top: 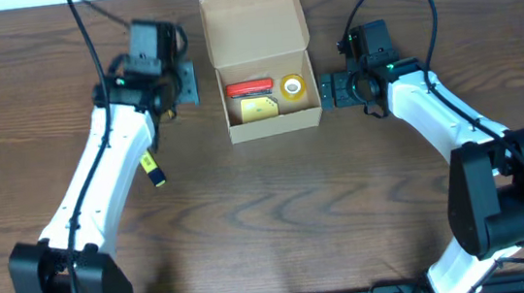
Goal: Pack container
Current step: 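Lift the black object with the left gripper and carry it into the box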
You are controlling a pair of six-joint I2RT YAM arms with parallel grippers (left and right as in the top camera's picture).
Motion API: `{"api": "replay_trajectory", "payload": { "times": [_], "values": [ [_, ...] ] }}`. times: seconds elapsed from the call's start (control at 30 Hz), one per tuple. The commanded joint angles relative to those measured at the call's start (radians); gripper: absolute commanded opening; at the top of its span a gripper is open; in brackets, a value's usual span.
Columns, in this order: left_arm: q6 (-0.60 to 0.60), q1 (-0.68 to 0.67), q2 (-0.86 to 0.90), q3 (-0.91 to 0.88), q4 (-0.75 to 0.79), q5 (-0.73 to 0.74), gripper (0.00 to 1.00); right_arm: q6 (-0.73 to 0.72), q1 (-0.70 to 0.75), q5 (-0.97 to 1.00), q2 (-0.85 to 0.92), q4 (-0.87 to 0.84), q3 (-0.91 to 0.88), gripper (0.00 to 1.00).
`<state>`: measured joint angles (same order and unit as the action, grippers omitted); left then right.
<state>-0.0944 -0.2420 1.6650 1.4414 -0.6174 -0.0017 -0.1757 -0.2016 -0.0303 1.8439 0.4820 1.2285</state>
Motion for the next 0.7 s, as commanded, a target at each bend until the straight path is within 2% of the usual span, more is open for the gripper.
{"api": "replay_trajectory", "payload": {
  "times": [0.0,0.17,0.53,0.67],
  "values": [
    [0.191,0.006,0.003,0.07,-0.005,0.05,0.06,-0.01,0.005,-0.004,0.0,0.001,0.001,0.99],
    [0.336,0.006,0.004,0.078,0.049,0.131,0.06,-0.01,0.005,-0.004,0.0,0.001,0.001,0.99],
    [0.388,0.003,0.027,0.078,0.161,0.374,0.06,-0.01,0.005,-0.004,0.0,0.001,0.001,0.99],
    [0.533,-0.013,0.063,0.078,0.191,0.388,0.06,-0.01,0.005,-0.004,0.0,0.001,0.001,0.99]
  ]
}}
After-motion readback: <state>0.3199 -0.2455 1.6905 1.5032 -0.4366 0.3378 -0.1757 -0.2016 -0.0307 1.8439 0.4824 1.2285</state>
